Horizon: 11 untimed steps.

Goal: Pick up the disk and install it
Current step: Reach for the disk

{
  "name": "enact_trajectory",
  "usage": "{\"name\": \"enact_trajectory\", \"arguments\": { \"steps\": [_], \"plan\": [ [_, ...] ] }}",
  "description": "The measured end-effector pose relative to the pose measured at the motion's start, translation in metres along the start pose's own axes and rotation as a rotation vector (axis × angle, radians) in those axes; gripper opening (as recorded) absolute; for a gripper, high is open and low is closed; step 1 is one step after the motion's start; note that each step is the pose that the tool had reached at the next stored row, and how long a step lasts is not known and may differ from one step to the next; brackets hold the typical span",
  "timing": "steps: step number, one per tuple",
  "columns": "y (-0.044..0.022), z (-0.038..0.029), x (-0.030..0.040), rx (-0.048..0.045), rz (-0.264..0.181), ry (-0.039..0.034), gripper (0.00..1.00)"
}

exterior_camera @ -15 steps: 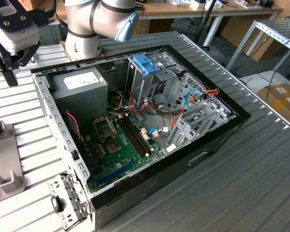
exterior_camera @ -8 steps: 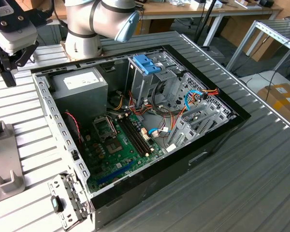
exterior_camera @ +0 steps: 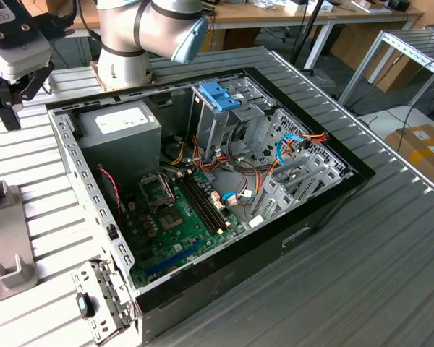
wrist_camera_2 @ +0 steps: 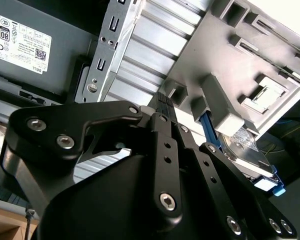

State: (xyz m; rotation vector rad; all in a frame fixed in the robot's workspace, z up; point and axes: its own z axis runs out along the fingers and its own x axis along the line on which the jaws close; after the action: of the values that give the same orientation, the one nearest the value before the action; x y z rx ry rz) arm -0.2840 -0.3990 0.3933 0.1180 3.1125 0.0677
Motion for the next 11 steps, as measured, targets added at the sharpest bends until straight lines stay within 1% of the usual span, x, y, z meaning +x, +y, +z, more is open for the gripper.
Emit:
{"name": "enact_trajectory", "arguments": {
  "steps": [11],
  "plan": [
    [-0.0005, -0.0002, 0.0071, 0.0000, 0.000, 0.0000, 0.10]
  ]
}}
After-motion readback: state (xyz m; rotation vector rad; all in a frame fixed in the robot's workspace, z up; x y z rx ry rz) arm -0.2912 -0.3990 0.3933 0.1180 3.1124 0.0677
